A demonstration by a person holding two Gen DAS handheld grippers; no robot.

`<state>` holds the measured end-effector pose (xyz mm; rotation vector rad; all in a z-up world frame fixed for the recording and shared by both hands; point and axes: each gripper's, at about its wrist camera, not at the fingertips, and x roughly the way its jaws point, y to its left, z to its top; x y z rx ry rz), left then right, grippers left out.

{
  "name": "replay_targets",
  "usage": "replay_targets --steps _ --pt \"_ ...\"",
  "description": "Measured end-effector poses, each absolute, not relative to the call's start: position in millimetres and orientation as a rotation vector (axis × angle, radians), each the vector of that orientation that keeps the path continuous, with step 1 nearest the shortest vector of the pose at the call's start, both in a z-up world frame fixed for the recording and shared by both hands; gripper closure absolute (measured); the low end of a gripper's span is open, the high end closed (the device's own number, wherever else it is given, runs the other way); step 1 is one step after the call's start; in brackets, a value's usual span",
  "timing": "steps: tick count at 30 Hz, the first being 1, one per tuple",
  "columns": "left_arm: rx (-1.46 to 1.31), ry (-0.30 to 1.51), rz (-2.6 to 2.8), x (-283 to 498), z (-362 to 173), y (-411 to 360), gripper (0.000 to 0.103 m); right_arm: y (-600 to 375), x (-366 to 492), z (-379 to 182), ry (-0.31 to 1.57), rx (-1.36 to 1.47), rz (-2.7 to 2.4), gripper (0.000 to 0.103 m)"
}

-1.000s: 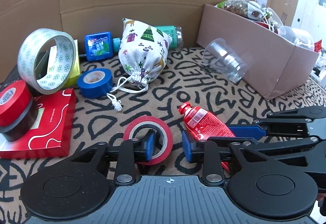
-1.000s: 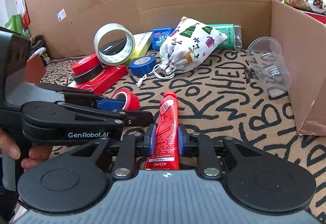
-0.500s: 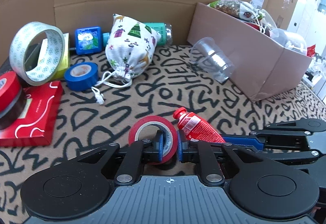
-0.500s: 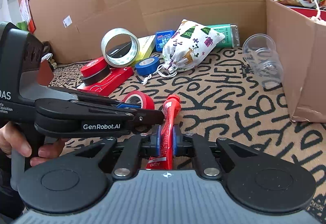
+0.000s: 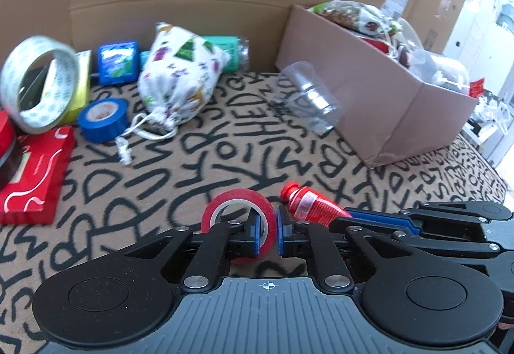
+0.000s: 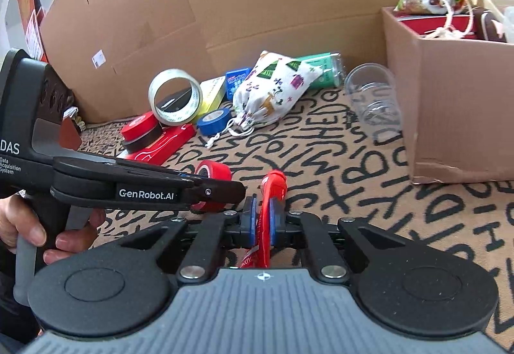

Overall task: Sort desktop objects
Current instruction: 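Carry the red tube and red tape roll toward the pink box with both tools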

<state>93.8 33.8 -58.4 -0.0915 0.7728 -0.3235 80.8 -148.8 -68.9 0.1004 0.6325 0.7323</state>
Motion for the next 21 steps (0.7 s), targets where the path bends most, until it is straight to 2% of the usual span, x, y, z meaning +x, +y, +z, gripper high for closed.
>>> replay_targets --steps 7,9,11,15,18,21 --pt "-0.041 0.788 -0.322 93 -65 19 0.097 -157 83 -76 0.660 0.089 0.719 0.092" --pt "-0.033 0.790 -0.329 93 -66 20 0.094 -155 84 -77 0.666 0.082 0.717 0.090" --pt "-0.003 0.796 -0.328 93 -69 19 0.086 -152 85 -79 0.674 0.076 0.715 0.089" --pt "-0.013 0.780 -0.337 95 -72 21 0.085 -146 85 -83 0.680 0.060 0.709 0.086" --pt "-0.010 0.778 -0.343 94 -72 21 0.089 -142 86 -83 0.674 0.049 0.705 0.086" --pt "-0.005 0.781 -0.332 93 -70 18 0.093 -142 86 -82 0.677 0.055 0.702 0.090"
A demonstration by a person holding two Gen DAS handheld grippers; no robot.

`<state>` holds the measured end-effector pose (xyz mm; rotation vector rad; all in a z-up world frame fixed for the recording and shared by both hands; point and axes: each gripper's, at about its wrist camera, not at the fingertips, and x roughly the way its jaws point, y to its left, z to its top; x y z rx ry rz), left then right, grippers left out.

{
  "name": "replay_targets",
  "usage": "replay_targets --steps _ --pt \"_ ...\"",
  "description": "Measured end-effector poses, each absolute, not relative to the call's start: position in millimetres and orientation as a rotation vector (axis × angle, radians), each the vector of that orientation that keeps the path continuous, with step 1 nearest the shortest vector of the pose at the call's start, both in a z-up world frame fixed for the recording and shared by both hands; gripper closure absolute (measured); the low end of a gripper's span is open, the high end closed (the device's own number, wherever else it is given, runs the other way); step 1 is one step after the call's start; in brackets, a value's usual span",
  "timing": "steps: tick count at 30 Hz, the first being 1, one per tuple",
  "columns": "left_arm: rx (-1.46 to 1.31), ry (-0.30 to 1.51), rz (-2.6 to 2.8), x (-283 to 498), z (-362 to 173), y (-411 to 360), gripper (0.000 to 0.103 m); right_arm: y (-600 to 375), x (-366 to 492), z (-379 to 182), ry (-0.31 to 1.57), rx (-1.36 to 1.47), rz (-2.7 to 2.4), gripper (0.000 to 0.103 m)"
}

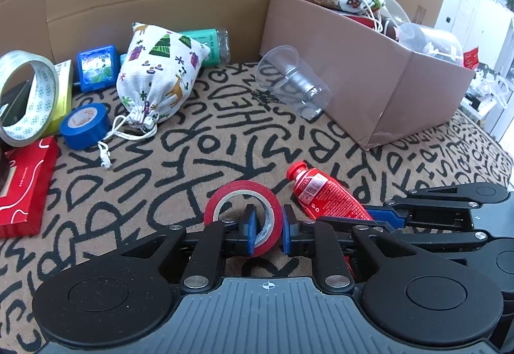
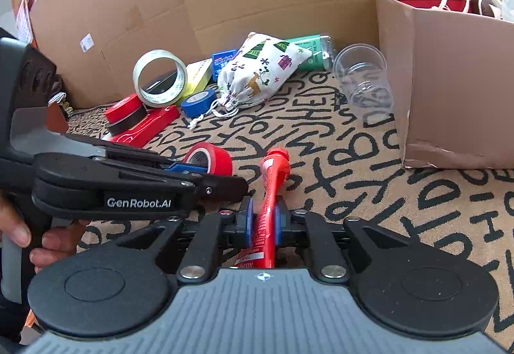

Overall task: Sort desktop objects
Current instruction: 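Carry the red tube and red tape roll toward the pink box with both tools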

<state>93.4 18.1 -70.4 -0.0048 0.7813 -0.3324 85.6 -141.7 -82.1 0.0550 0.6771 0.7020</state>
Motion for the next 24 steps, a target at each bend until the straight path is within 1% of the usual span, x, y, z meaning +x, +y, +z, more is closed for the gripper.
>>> replay_targets --steps 2,4,17,24 --pt "-0.019 0.784 -0.325 93 -67 17 0.096 -144 82 -79 0.666 0.068 0.713 0.091" --pt "-0.038 0.772 -0.340 92 -59 14 0.097 -147 78 -73 0.645 0.080 0.726 0.091" --pt "0.013 0.582 -0.442 96 16 -42 0.097 -195 75 -11 0.412 0.085 0.647 0.091" --pt "0.040 0.474 -0.509 117 58 -85 0.097 -223 92 27 0.275 0.031 0.555 0.091"
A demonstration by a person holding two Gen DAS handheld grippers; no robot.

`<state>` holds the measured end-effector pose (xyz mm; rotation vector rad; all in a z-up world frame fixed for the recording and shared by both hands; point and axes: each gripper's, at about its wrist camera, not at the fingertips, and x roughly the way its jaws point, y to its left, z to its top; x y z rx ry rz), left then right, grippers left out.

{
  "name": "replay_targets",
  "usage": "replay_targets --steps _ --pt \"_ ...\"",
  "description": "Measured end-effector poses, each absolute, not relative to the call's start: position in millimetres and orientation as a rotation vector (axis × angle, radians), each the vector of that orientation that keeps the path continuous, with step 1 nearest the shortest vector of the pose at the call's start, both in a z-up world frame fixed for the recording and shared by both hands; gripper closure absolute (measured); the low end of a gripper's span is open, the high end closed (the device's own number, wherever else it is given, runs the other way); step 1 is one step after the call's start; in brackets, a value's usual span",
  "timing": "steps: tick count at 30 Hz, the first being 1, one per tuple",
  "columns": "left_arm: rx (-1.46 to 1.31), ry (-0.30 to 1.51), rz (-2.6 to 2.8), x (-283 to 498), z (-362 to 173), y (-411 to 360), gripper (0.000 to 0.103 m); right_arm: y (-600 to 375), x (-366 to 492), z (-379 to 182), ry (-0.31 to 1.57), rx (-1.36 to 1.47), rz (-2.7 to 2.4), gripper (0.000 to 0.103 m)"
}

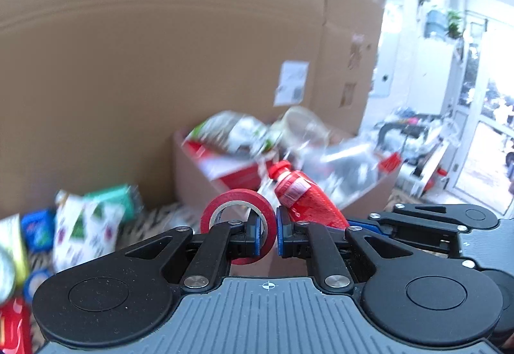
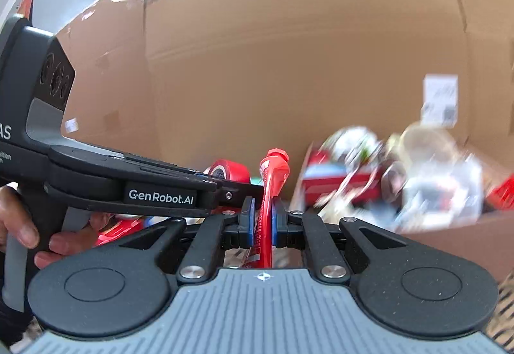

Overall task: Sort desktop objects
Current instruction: 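Carry the red tube and red tape roll toward the pink box with both tools, then lower both items into the pink box and open both tools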

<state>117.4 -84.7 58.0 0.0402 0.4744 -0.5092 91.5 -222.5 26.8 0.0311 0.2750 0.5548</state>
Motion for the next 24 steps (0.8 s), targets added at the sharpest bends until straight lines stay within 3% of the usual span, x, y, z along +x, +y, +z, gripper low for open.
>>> replay_targets --steps 16,17,19,22,24 --pt "-0.023 0.481 -0.539 212 58 -133 0.096 -258 174 31 0.236 0.088 0.473 0.091" --pt "-0.023 0.491 -0.540 218 54 -134 0.091 -259 179 27 0.235 0.086 0.467 0.091" --pt "-0.013 0.529 -0.545 226 45 -136 0.069 -258 185 17 0.245 0.067 0.442 0.088" --pt "-0.005 0.569 -0.522 229 32 -132 0.044 -260 187 3 0.266 0.042 0.403 0.073" --pt "-0.022 0.580 -0.531 228 25 -125 0.039 -265 183 -2 0.269 0.051 0.407 0.072"
